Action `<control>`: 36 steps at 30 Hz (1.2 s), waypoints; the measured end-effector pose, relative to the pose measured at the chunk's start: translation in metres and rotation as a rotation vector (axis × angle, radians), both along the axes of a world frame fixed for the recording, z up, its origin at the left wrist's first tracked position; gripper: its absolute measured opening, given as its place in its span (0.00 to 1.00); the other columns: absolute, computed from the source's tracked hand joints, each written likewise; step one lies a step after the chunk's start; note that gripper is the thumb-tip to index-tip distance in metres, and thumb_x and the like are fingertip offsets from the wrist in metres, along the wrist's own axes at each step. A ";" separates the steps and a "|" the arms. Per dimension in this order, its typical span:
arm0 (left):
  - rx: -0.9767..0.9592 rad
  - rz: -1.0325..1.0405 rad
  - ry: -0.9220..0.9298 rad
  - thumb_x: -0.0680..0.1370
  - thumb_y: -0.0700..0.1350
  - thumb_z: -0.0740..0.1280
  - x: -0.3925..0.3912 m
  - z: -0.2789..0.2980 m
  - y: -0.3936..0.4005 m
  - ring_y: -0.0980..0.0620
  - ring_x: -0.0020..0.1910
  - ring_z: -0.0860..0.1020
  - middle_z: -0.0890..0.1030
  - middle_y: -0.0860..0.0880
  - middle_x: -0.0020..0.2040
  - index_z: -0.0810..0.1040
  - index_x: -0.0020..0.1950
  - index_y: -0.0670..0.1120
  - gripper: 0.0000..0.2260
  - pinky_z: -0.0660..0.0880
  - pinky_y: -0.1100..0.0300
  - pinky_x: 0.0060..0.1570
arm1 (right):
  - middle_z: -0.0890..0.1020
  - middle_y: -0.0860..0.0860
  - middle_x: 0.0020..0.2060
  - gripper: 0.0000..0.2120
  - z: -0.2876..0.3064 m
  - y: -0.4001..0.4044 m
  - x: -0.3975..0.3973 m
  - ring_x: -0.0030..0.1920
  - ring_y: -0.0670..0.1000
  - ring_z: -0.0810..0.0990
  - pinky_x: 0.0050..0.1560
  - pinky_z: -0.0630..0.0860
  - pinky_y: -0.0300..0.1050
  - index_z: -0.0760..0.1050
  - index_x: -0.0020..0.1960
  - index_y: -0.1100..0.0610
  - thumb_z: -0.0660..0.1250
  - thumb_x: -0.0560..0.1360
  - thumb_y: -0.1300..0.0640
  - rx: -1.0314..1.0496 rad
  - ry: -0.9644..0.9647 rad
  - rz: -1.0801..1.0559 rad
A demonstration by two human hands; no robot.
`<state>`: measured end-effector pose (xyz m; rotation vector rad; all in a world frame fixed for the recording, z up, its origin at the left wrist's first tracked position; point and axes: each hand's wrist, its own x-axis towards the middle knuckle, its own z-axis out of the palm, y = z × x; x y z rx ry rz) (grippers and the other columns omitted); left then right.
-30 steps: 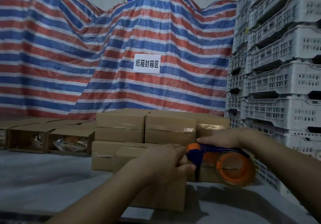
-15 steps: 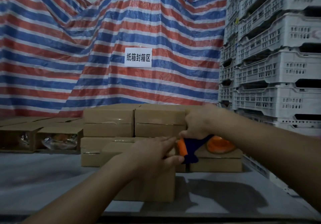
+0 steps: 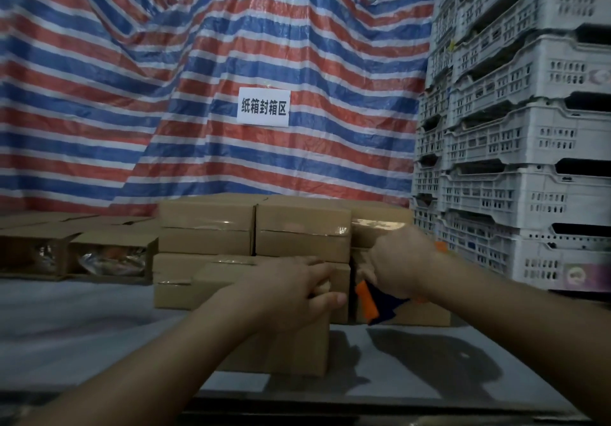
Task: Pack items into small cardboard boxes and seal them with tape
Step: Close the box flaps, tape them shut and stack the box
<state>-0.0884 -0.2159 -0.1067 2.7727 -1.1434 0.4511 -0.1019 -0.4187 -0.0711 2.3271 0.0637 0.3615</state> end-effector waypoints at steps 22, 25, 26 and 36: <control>-0.323 0.009 0.375 0.83 0.63 0.44 0.004 0.011 -0.001 0.50 0.74 0.65 0.66 0.48 0.77 0.49 0.80 0.59 0.26 0.60 0.51 0.73 | 0.76 0.42 0.61 0.26 -0.044 0.027 -0.004 0.63 0.47 0.75 0.62 0.69 0.44 0.70 0.71 0.47 0.48 0.82 0.35 1.880 -0.005 0.285; -0.480 -0.058 0.449 0.84 0.59 0.45 0.002 0.019 0.003 0.52 0.70 0.69 0.69 0.48 0.74 0.55 0.80 0.57 0.23 0.63 0.53 0.71 | 0.73 0.52 0.71 0.29 -0.059 0.065 0.010 0.70 0.53 0.72 0.73 0.66 0.57 0.66 0.76 0.46 0.50 0.81 0.33 2.224 0.066 0.351; -0.516 -0.057 0.461 0.84 0.59 0.45 0.002 0.021 0.004 0.52 0.71 0.68 0.69 0.48 0.74 0.56 0.79 0.56 0.23 0.62 0.55 0.70 | 0.75 0.53 0.70 0.30 -0.067 0.072 0.014 0.67 0.53 0.75 0.70 0.70 0.57 0.66 0.76 0.46 0.51 0.80 0.32 2.290 0.059 0.361; -0.990 -0.045 0.329 0.85 0.51 0.53 -0.001 0.019 0.015 0.54 0.57 0.78 0.80 0.51 0.57 0.76 0.58 0.53 0.12 0.75 0.56 0.59 | 0.88 0.43 0.42 0.21 -0.079 0.069 0.023 0.48 0.47 0.85 0.49 0.76 0.46 0.76 0.54 0.41 0.53 0.77 0.29 2.461 0.061 0.408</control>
